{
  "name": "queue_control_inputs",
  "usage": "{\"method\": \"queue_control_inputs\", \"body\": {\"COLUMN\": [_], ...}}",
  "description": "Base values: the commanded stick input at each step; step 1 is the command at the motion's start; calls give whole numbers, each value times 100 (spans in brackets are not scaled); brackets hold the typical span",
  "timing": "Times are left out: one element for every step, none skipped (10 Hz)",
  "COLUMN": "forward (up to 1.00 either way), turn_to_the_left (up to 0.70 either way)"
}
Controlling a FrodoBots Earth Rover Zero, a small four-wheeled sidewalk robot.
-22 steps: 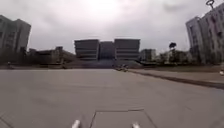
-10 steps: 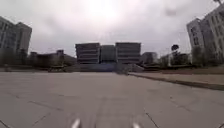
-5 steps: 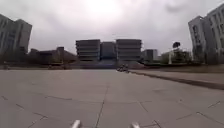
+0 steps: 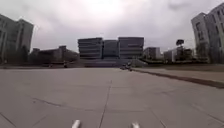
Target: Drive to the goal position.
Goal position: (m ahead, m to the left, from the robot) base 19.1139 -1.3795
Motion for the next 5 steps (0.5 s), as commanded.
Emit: {"method": "queue_control_inputs", "body": {"forward": [85,85,85,85,85], "turn_to_the_left": [0,0,0,0,0]}}
